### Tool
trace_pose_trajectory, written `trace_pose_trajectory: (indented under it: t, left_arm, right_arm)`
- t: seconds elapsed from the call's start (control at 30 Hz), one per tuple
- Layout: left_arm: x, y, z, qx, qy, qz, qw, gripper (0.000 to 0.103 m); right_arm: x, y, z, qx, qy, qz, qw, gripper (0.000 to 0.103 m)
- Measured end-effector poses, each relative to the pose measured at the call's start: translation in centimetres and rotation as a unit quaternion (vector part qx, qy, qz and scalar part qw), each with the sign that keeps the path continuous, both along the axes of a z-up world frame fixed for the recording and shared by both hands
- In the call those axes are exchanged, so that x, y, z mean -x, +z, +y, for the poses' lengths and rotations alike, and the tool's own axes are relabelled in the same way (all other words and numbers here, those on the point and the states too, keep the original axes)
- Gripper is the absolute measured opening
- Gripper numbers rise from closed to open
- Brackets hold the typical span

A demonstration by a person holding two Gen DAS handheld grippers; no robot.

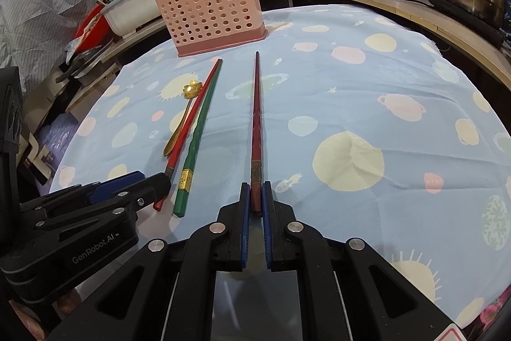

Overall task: Organize utensils
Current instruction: 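Lift both held chopsticks and carry them above the pink holder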

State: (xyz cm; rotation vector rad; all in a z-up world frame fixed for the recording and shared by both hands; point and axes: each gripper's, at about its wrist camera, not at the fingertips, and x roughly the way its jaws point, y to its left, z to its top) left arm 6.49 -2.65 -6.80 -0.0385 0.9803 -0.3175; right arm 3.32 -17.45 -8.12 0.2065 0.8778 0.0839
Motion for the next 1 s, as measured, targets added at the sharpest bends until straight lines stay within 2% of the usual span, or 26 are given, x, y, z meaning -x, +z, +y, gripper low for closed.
trace_pose_trajectory:
  t: [0.17, 0.53, 0.8, 1.0]
  left_arm:
    - [0.0, -0.1, 0.2, 0.001, 0.0, -0.001, 1.0, 0.008]
    - [1.0, 1.1, 1.5, 0.021, -0.001, 0.001, 0.9998, 0.007]
    - [1.8, 4.1, 2.7, 0.034, 0.011, -0.027, 0.999, 0.007]
    - [1.9, 6.9, 3.4, 0.043, 0.015, -0.059, 0.9972, 0.007]
  right_arm:
    - [0.0, 0.0, 0.0, 0.001, 0.001, 0.0, 1.0, 0.007]
    - [0.8, 1.2, 0.4, 0.0, 0.004, -0.013, 1.0, 0.007]
    - [1.5, 3.6, 0.1, -0.009, 0.002, -0.042, 0.999, 0.007]
    - [2.1, 6.4, -0.5, -0.02, -0.005, -0.075, 0.997, 0.007]
